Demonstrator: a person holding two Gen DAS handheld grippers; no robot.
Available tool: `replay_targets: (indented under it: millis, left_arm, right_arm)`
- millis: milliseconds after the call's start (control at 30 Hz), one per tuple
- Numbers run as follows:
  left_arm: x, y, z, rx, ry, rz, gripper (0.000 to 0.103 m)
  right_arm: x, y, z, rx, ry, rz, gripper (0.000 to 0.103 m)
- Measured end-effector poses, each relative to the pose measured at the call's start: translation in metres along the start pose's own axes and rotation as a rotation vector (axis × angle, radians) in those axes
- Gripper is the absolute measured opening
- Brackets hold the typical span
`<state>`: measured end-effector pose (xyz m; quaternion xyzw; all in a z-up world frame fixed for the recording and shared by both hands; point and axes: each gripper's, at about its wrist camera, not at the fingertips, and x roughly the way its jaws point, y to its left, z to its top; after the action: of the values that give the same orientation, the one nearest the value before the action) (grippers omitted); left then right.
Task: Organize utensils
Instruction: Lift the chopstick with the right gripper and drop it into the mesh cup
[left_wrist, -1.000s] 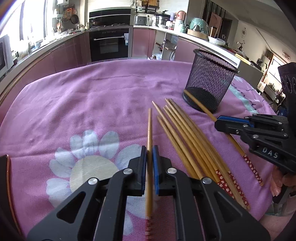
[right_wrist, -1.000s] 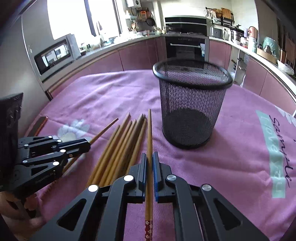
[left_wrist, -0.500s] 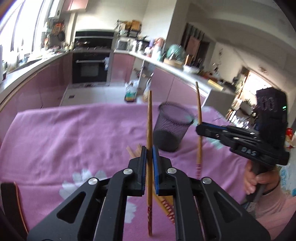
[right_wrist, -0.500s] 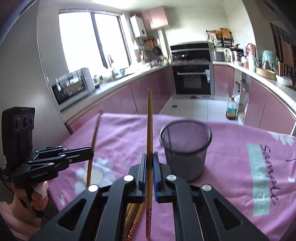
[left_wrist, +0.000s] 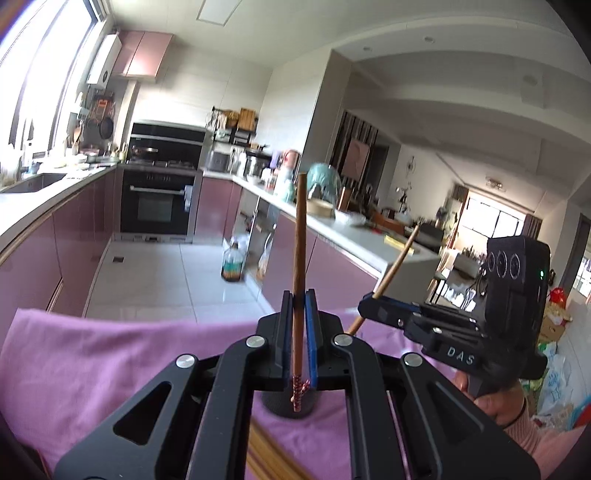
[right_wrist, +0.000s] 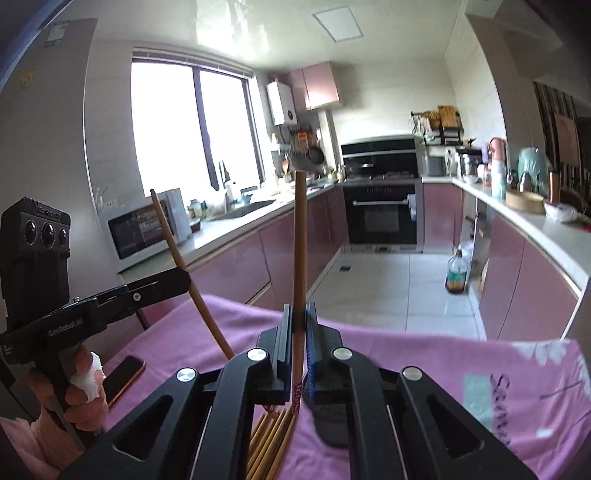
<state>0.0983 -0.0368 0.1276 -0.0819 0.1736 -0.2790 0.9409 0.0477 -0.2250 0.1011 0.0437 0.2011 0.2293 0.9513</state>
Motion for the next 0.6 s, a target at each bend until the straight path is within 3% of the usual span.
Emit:
replay_targets:
  millis: [233, 400, 600]
  left_arm:
    - [0.031, -0.021, 0.031, 0.027, -0.016, -0.003, 0.007]
    - [0.072, -0.029, 0.015, 0.040, 0.073, -0.004, 0.007]
    - [0.115, -0.028, -0.017, 0.051, 0.200, 0.006, 0.007]
  right_arm:
    - [0.005, -0.025, 0.027, 0.005, -0.034, -0.029, 0.005]
    - [0.026, -0.037, 0.020, 0.020, 0.029, -0.049, 0.005]
    - [0.055, -0.044, 0.000, 0.030, 0.165, -0.044, 0.005]
